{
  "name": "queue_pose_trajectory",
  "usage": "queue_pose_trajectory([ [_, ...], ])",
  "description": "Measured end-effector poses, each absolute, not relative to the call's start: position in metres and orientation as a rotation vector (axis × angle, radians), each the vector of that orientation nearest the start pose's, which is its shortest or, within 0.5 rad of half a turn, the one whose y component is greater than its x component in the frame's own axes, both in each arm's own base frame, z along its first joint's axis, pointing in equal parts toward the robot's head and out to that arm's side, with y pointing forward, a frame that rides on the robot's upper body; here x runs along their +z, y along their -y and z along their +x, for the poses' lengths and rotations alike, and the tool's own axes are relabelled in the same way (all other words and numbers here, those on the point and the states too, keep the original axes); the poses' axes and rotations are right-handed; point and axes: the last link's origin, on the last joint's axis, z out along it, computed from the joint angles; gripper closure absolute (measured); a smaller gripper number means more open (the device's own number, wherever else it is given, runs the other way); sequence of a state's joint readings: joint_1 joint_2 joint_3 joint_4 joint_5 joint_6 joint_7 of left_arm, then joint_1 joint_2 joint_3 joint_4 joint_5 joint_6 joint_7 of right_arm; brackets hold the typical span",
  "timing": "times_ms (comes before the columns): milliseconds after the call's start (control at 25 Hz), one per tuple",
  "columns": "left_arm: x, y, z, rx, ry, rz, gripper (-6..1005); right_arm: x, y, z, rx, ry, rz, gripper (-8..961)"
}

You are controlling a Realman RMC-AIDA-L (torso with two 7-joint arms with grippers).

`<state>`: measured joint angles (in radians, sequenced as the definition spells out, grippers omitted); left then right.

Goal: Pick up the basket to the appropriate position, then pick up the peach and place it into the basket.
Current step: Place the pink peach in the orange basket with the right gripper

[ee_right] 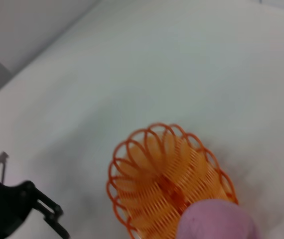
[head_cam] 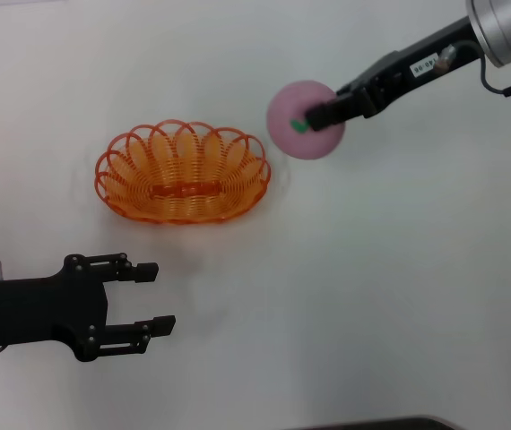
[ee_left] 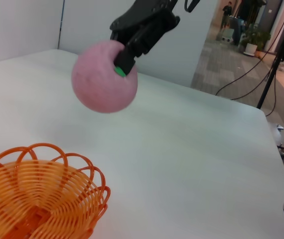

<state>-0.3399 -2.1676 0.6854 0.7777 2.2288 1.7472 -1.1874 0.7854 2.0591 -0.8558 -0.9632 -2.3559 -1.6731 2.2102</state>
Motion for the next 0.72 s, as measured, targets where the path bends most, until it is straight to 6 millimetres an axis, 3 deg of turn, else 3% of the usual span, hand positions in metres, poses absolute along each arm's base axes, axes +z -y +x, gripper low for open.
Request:
queue_pose_trajectory([
  [240,-0.027,-0.243,-0.297,-0.559,0.513,-2.956,288,0.018,-0.38,0.16,0.221,-1.006,-2.918,796],
  [720,-0.026,-0.243,-0.298,-0.55,0.513,-2.95,288,-0.014,-0.379,0.145,0.254,-0.902,-3.036,763],
])
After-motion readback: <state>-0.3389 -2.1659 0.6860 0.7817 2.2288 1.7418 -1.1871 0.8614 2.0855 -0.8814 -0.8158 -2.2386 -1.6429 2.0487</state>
